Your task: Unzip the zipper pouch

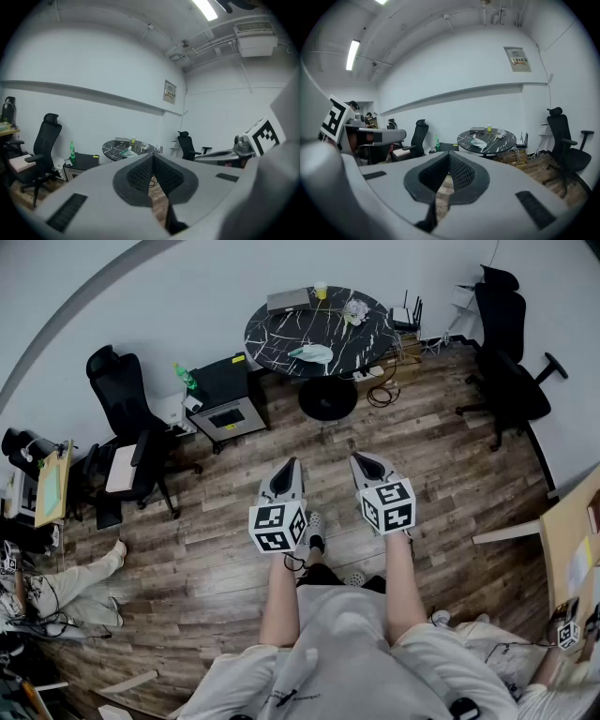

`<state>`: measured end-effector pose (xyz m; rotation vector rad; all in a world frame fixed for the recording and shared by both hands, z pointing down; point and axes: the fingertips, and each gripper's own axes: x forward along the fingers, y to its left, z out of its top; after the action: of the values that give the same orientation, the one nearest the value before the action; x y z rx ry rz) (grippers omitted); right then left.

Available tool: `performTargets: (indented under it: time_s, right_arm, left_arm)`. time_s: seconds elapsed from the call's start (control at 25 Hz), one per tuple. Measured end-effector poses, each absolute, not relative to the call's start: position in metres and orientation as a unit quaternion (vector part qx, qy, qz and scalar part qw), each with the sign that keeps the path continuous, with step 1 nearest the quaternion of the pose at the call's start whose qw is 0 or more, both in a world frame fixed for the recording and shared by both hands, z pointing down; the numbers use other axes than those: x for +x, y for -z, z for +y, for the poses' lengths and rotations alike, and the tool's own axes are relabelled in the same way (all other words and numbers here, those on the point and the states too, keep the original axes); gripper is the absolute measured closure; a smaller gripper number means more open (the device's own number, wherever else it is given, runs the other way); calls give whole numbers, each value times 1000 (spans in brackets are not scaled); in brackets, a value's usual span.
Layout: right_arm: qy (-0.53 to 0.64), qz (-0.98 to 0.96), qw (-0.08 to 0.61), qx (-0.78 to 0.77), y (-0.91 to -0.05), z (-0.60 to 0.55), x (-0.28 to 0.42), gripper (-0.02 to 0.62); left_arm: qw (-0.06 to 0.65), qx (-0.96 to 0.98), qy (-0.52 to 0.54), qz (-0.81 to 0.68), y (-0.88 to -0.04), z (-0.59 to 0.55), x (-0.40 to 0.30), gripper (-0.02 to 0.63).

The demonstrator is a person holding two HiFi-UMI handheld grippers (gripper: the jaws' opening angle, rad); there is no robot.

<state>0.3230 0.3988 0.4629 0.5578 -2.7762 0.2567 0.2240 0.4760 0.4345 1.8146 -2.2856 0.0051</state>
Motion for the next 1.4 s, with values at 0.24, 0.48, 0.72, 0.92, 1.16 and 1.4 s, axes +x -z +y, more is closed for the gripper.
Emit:
performTargets:
  time_s: [0.24, 0.48, 0.72, 0.92, 1.16, 1.4]
  right_arm:
    - [-83, -966, 150, 192, -460, 400, 324, 592]
    - [-82, -967, 147, 190, -458, 399, 323, 592]
    - [-86, -967, 150, 187, -464, 391, 316, 592]
    - [-93, -968, 143, 184, -465, 379, 300, 591]
    - [-95, -971, 141, 168, -462, 358, 274, 550]
    - [-105, -970, 152, 157, -470, 324, 242, 465]
  left_arm:
    - [114, 622, -2, -775, -432, 474, 226, 584]
    - [109, 624, -11, -773, -428, 469, 223, 584]
    - [110, 627, -24, -771, -433, 459, 218, 584]
    - [115, 627, -22, -770, -437, 447, 203, 584]
    - [121, 612, -24, -781, -441, 426, 172, 576]
    - [131, 610, -32, -781, -449, 390, 137, 480]
